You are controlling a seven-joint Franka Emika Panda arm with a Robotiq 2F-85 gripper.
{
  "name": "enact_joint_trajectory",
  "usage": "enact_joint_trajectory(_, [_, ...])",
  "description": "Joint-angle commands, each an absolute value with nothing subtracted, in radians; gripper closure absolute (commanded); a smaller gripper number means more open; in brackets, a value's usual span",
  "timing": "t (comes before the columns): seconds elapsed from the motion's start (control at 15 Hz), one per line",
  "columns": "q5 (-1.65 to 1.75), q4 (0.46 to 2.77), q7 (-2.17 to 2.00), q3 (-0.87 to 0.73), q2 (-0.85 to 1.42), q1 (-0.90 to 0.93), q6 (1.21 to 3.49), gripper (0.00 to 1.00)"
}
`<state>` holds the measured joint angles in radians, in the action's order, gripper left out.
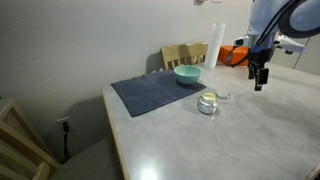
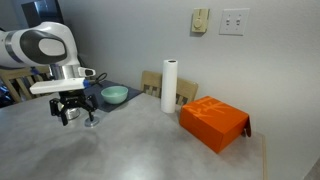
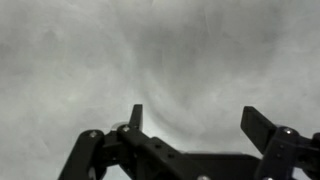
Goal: Place the silver lid on top of the silver tin
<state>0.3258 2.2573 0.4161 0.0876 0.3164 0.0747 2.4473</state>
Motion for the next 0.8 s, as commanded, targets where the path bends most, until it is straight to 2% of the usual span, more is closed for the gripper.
enact_joint_trajectory(0.0, [0.327, 2.256, 0.416, 0.092, 0.318, 0.071, 2.447, 0.0])
enact_joint_trajectory(0.33, [0.319, 2.22, 0.4, 0.091, 0.349, 0.074, 2.38, 0.0])
enact_joint_trajectory(0.73, [0.296, 2.218, 0.422, 0.116, 0.389, 0.064, 2.546, 0.0])
